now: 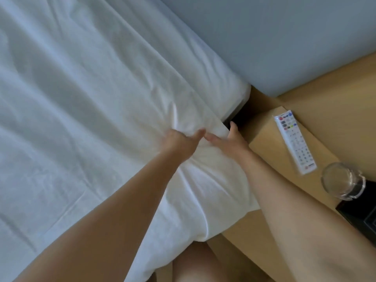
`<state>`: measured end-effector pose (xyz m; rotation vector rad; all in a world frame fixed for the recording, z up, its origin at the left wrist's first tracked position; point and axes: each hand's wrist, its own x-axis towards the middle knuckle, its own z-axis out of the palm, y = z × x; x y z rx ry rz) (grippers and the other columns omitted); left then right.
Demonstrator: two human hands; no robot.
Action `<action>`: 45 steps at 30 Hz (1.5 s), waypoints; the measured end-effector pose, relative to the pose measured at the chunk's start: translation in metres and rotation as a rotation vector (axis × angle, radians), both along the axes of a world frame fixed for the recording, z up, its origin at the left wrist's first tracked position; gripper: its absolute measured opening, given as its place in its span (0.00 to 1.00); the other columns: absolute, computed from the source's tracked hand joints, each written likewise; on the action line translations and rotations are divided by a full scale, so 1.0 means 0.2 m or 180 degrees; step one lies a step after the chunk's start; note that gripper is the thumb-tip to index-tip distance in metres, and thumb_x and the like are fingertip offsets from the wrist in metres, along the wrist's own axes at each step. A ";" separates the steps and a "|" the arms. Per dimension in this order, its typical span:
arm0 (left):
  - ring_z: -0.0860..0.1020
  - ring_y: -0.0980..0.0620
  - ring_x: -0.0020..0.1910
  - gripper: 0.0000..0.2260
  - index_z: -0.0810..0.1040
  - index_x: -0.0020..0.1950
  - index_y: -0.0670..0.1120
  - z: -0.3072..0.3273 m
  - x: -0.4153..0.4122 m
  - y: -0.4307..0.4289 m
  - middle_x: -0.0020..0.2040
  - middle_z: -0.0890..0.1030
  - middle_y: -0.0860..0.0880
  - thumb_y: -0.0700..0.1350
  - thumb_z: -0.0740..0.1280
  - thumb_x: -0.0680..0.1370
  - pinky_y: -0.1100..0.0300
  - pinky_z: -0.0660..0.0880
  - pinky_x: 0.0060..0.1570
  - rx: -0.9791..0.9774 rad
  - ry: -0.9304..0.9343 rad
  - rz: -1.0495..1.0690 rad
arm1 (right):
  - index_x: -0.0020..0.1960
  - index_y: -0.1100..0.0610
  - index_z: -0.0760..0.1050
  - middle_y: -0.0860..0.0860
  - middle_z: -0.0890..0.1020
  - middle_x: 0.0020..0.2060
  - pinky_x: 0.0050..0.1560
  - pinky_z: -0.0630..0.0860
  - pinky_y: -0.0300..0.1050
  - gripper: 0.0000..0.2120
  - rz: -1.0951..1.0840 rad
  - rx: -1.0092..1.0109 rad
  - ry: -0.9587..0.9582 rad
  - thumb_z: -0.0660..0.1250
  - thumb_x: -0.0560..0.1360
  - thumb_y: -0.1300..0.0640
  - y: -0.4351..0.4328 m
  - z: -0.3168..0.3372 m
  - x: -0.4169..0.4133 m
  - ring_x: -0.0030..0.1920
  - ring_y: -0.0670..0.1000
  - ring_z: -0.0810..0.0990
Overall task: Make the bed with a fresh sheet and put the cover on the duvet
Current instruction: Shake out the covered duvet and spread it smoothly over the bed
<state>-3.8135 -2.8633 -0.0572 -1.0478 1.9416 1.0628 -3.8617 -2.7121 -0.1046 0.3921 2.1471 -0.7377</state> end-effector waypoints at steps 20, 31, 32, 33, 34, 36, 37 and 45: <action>0.75 0.48 0.36 0.10 0.74 0.53 0.45 -0.25 -0.07 -0.23 0.37 0.73 0.49 0.38 0.62 0.73 0.58 0.72 0.40 0.0006 0.0052 0.1728 | 0.61 0.52 0.67 0.48 0.78 0.53 0.45 0.66 0.45 0.28 0.1185 0.0388 -0.0292 0.67 0.68 0.38 -0.30 0.14 0.37 0.55 0.54 0.77; 0.62 0.55 0.21 0.12 0.63 0.22 0.48 0.43 -0.12 -0.10 0.20 0.61 0.53 0.31 0.57 0.59 0.66 0.57 0.22 0.1467 0.1981 0.2792 | 0.34 0.55 0.68 0.45 0.69 0.23 0.24 0.62 0.36 0.09 0.0435 -0.1220 0.0850 0.67 0.67 0.62 0.04 0.84 0.09 0.24 0.43 0.65; 0.61 0.55 0.20 0.11 0.62 0.21 0.49 0.49 -0.19 -0.07 0.19 0.60 0.52 0.33 0.56 0.56 0.66 0.56 0.22 0.1616 0.2284 0.2822 | 0.35 0.56 0.68 0.44 0.68 0.22 0.22 0.60 0.34 0.09 0.0403 -0.1341 0.1044 0.69 0.65 0.60 0.08 0.93 0.02 0.23 0.42 0.63; 0.60 0.55 0.19 0.11 0.61 0.19 0.49 0.54 -0.25 -0.04 0.19 0.59 0.53 0.34 0.55 0.54 0.67 0.55 0.21 0.1754 0.2536 0.2848 | 0.36 0.57 0.67 0.44 0.66 0.21 0.21 0.58 0.32 0.12 0.0402 -0.1392 0.1269 0.71 0.64 0.56 0.12 0.99 -0.05 0.22 0.41 0.62; 0.59 0.56 0.19 0.11 0.60 0.19 0.50 0.56 -0.31 -0.01 0.19 0.58 0.53 0.34 0.55 0.54 0.67 0.55 0.21 0.1847 0.2729 0.2880 | 0.35 0.57 0.67 0.43 0.66 0.21 0.20 0.57 0.31 0.15 0.0432 -0.1376 0.1488 0.73 0.62 0.53 0.16 1.03 -0.12 0.22 0.41 0.61; 0.59 0.54 0.21 0.09 0.61 0.22 0.48 0.51 -0.44 0.05 0.21 0.58 0.51 0.35 0.58 0.52 0.65 0.57 0.22 0.1948 0.2852 0.2804 | 0.34 0.58 0.67 0.44 0.66 0.20 0.20 0.56 0.32 0.16 0.0432 -0.1150 0.1802 0.73 0.60 0.52 0.22 1.00 -0.26 0.22 0.41 0.61; 0.62 0.53 0.23 0.08 0.63 0.25 0.46 0.44 -0.50 0.07 0.23 0.60 0.50 0.37 0.61 0.52 0.63 0.59 0.23 0.1966 0.2760 0.2677 | 0.34 0.59 0.67 0.45 0.67 0.21 0.21 0.58 0.35 0.16 0.0363 -0.0922 0.1889 0.74 0.62 0.55 0.24 0.92 -0.33 0.23 0.41 0.62; 0.73 0.50 0.64 0.23 0.65 0.71 0.47 -0.28 -0.29 0.01 0.65 0.73 0.49 0.44 0.66 0.77 0.58 0.71 0.59 0.1284 0.1754 0.0548 | 0.55 0.61 0.76 0.63 0.79 0.55 0.52 0.72 0.51 0.16 0.0497 0.1270 0.1134 0.61 0.78 0.49 0.11 -0.11 -0.32 0.57 0.64 0.77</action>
